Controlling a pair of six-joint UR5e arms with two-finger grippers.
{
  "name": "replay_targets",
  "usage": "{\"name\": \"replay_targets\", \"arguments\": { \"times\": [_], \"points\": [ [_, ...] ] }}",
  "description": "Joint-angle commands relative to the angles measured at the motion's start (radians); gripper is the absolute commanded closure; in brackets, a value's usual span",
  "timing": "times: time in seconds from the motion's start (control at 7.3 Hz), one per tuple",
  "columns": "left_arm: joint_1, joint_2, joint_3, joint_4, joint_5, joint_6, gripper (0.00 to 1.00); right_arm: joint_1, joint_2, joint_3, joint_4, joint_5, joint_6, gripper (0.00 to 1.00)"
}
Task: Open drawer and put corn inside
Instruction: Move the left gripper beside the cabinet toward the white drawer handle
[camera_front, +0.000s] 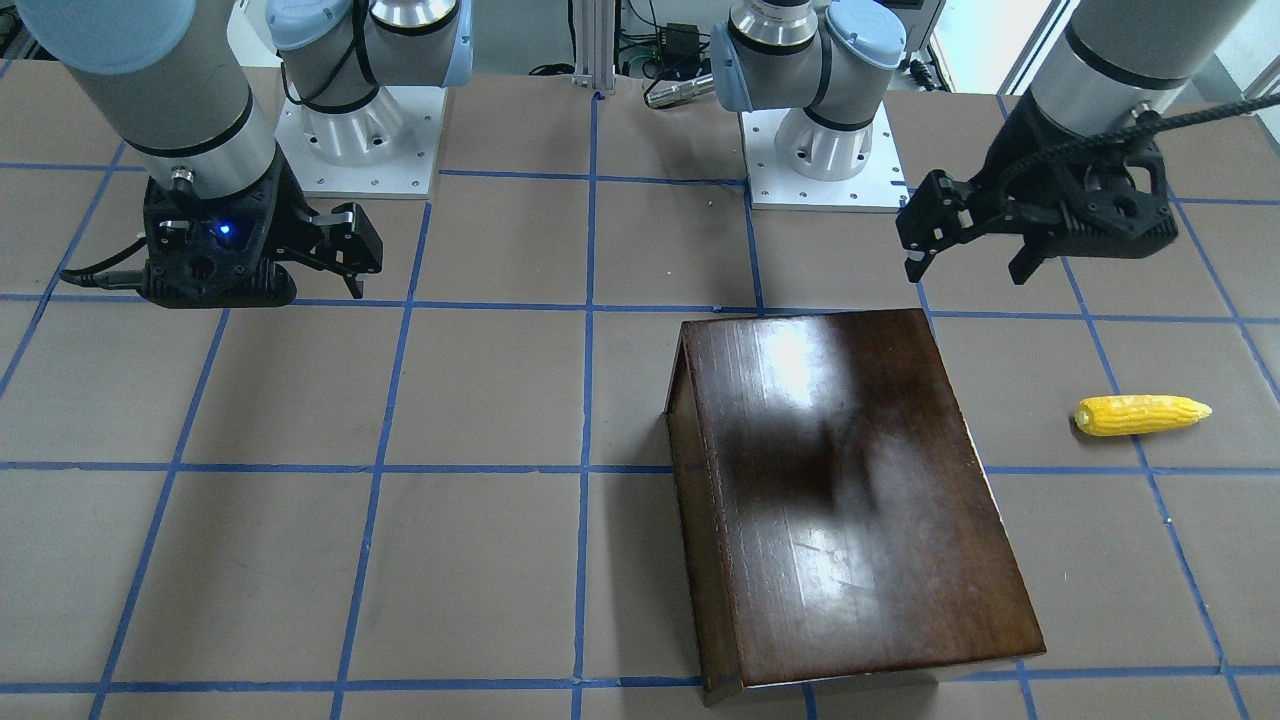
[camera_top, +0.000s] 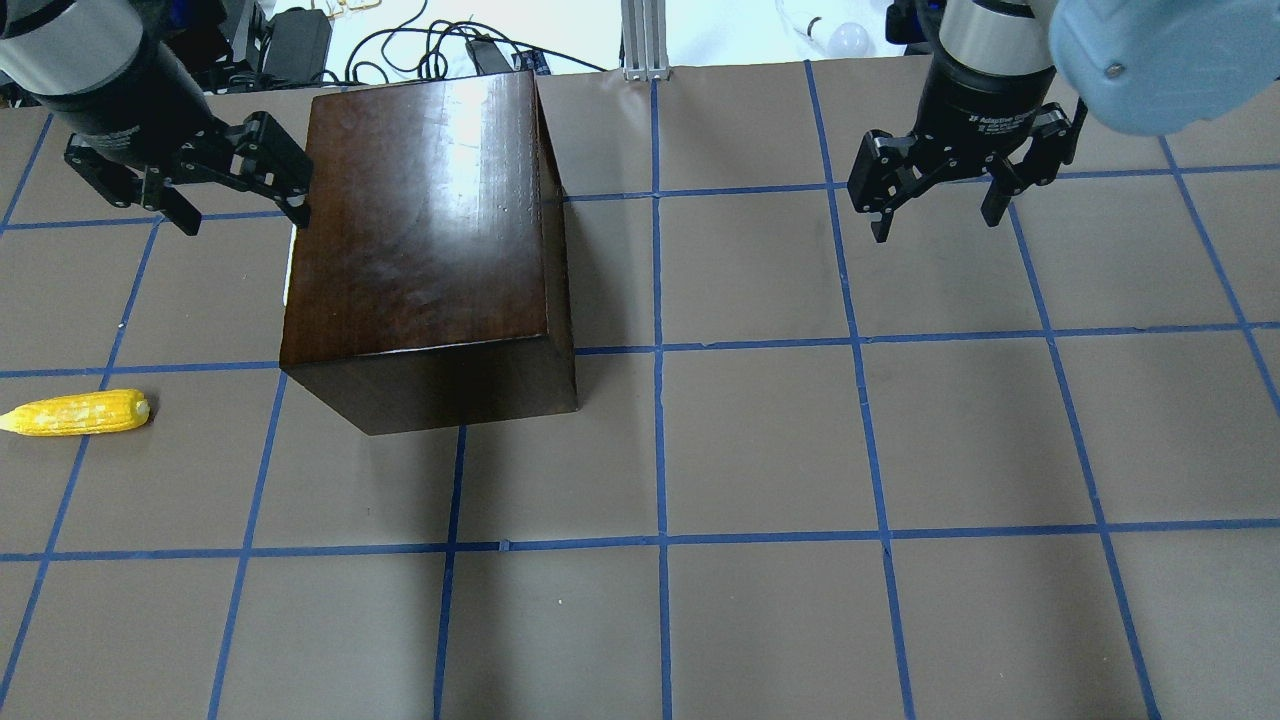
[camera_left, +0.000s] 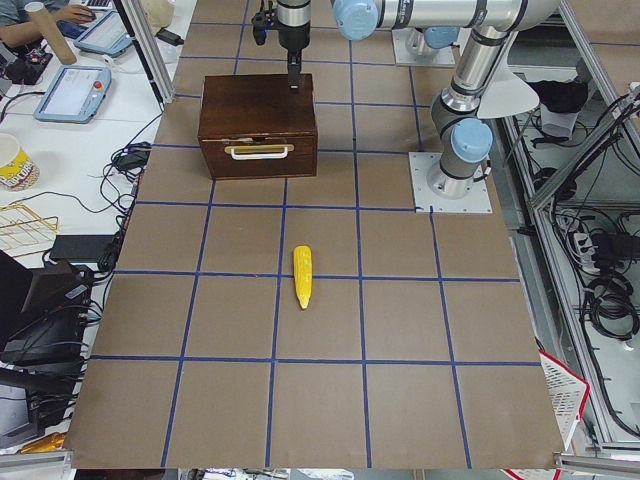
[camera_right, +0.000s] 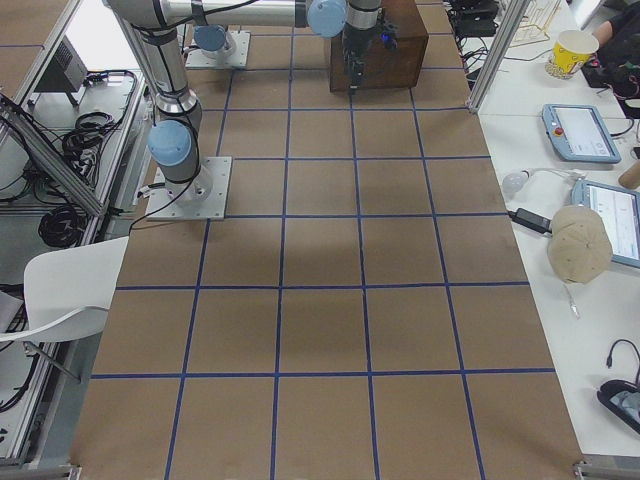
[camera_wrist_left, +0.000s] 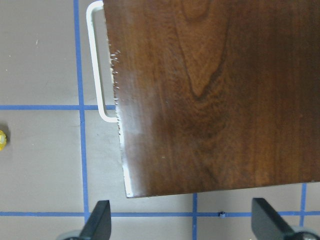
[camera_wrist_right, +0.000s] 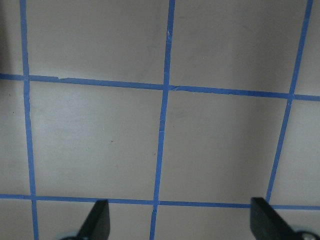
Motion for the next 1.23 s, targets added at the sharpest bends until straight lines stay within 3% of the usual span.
{"name": "replay_targets", "arguments": {
  "times": [0.0,0.27,0.55,0.82,1.1],
  "points": [
    [0.120,-0.048,-0.006,0.011,-0.031,0.145,0.00,0.001,0.000,0.000,0.001,0.001,0.000,0.00],
    [0.203,-0.118,-0.009,0.037,-0.073,0.260,0.00,0.000,0.000,0.000,0.001,-0.001,0.000,0.00],
    [0.258,-0.189,-0.021,0.068,-0.172,0.276,0.00,0.000,0.000,0.000,-0.001,-0.001,0.000,0.00],
    [0.258,-0.247,-0.076,0.205,-0.177,0.258,0.00,0.000,0.000,0.000,-0.001,-0.001,0.000,0.00],
    [0.255,-0.292,-0.078,0.247,-0.180,0.113,0.00,0.000,0.001,0.000,0.001,0.001,0.000,0.00]
  ]
}}
